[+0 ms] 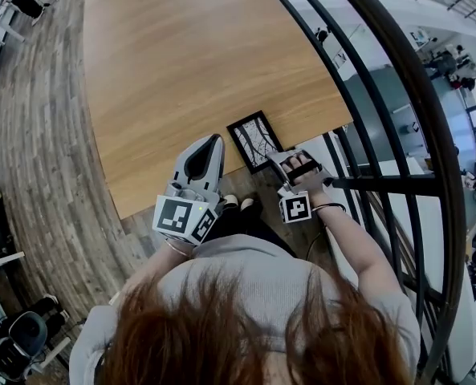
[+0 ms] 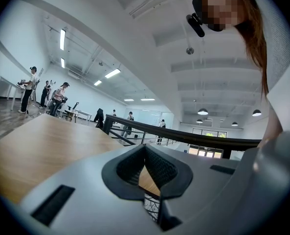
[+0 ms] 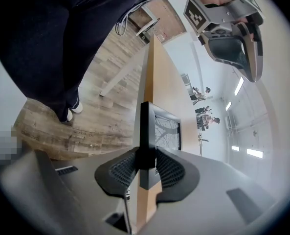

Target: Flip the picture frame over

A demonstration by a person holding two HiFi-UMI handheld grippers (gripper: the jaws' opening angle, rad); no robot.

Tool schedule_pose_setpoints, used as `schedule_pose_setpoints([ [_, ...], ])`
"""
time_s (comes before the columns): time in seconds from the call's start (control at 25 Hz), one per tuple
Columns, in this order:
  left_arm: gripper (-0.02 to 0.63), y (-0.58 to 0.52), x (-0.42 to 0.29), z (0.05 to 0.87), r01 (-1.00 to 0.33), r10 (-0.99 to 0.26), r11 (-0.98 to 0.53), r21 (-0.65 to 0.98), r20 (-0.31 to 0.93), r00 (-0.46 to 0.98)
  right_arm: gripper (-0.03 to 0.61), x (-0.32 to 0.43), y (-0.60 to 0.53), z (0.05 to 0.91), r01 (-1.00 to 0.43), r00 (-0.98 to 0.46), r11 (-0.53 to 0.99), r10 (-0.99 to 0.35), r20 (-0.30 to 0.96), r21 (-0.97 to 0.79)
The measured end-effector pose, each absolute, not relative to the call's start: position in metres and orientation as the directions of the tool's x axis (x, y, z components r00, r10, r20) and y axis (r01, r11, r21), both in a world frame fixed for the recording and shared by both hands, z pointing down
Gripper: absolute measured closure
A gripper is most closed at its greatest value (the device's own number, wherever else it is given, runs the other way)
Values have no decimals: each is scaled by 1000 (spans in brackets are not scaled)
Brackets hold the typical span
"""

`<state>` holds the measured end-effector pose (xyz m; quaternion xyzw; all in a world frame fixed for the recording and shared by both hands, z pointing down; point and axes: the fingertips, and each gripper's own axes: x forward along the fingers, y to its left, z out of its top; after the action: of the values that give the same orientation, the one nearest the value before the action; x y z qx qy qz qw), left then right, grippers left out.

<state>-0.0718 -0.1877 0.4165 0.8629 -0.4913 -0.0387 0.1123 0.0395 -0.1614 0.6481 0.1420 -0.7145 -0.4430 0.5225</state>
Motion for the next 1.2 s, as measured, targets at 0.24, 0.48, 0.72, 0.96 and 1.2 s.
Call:
schedule_pose_setpoints([
  [0.24,607,-189,-70,417,-838,-858,-491,238,39,513,486,32,-166,638,220,-407,579,-677,614,785],
  [0.48,607,-191,-69,417,-843,-860,-485,232,51,508,392,32,-167,637,135,-404,650,-653,641,748],
  [0.72,607,-193,-69,418,-846,-860,-483,226,56,507,341,30,-163,623,72,-417,678,-646,639,732],
  [0.96,607,-187,-61,421,-843,-855,-493,216,61,515,342,51,-160,568,-103,-374,608,-757,535,788],
  [1.2,607,-182,-50,416,-839,-854,-499,218,38,518,342,70,-165,479,-510,-386,487,-866,318,709],
])
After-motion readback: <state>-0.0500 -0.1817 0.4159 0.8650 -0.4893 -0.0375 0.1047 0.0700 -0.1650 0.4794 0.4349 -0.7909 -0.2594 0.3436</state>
